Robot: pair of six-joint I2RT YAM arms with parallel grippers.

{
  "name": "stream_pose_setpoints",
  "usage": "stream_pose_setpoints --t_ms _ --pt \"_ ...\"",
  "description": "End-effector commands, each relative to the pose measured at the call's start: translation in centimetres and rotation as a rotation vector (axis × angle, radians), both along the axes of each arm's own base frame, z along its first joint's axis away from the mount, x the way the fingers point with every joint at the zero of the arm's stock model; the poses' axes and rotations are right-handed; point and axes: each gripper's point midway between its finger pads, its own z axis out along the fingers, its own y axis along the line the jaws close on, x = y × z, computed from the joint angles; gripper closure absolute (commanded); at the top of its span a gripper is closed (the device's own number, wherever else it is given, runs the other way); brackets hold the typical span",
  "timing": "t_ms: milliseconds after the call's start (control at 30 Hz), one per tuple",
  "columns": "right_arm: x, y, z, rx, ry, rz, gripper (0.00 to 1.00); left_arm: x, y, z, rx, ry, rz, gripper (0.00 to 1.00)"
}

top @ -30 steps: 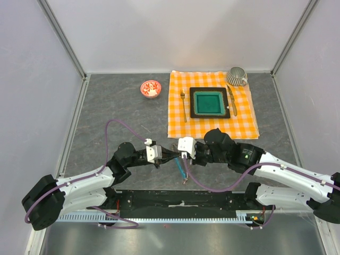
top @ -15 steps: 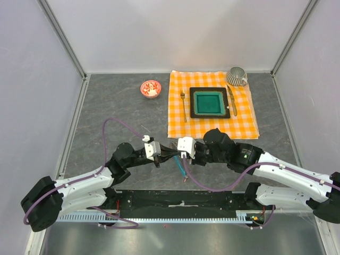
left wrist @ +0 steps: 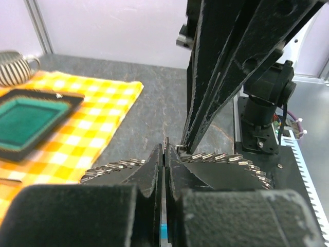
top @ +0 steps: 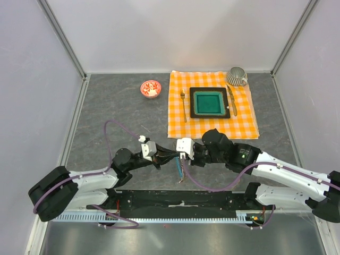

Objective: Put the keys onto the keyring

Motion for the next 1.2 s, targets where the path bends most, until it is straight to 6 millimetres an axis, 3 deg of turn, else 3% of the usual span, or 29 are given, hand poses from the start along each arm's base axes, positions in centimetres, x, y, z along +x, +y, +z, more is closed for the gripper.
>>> stream_pose_setpoints --t_ms 0,200,300,333,533,667,800,1167 --pt "-1.1 0.8 -0.7 0.023 0.058 0.046 1.0 -1.0 1.3 6.4 -0.291 -0.107 -0.011 0.98" --pt "-1.2 1.2 -1.4 0.05 0.091 0.026 0.99 -0.7 0.5 6.0 -0.291 -0.09 -0.028 0.98" --pt "-1.0 1.2 -1.4 0.064 0.101 -0.005 0.88 -0.6 0.7 6.4 -0.296 -0.122 -0.009 0.98" --pt "-0.9 1.1 -1.3 0.066 0.102 -0.02 0.79 -0.5 0.8 6.4 -0.297 -0.125 -0.002 0.98" --pt "0.0 0.2 2.9 0.182 0.074 -0.078 0.63 -0.6 1.2 7.4 -0.313 -0.168 0.01 0.98" --pt "2.3 -1.1 5.3 0.239 0.048 -0.161 0.6 -0.6 1.0 8.3 -0.294 -0.208 0.012 0.98" --pt "4.1 -1.5 6.6 0.273 0.048 -0.188 0.6 -0.4 0.8 9.2 -0.259 -0.259 0.019 0.98" --pt "3.8 -0.9 10.2 0.394 0.026 -0.071 0.61 0.2 0.1 11.2 -0.231 -0.284 0.026 0.98"
